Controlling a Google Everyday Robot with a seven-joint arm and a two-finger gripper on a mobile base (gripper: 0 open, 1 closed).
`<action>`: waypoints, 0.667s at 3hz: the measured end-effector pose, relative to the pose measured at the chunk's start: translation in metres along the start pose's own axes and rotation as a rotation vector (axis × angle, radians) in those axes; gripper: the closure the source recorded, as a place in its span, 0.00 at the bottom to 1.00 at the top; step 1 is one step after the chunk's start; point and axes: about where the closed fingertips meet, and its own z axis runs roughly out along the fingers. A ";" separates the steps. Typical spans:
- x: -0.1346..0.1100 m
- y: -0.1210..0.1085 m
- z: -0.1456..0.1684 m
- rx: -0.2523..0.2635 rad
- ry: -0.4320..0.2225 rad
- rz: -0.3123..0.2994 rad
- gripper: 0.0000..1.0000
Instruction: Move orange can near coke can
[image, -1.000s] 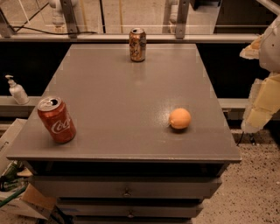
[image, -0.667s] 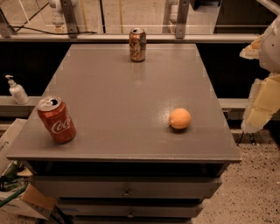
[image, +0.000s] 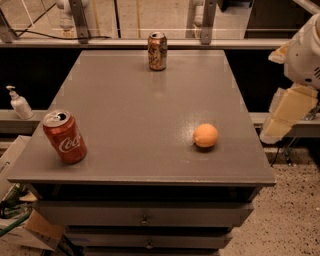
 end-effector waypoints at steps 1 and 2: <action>-0.020 -0.038 0.030 0.062 -0.084 0.077 0.00; -0.048 -0.082 0.065 0.079 -0.191 0.187 0.00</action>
Offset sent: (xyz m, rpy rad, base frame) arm 0.1874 0.0482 -0.0306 0.4016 -0.1442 -0.2266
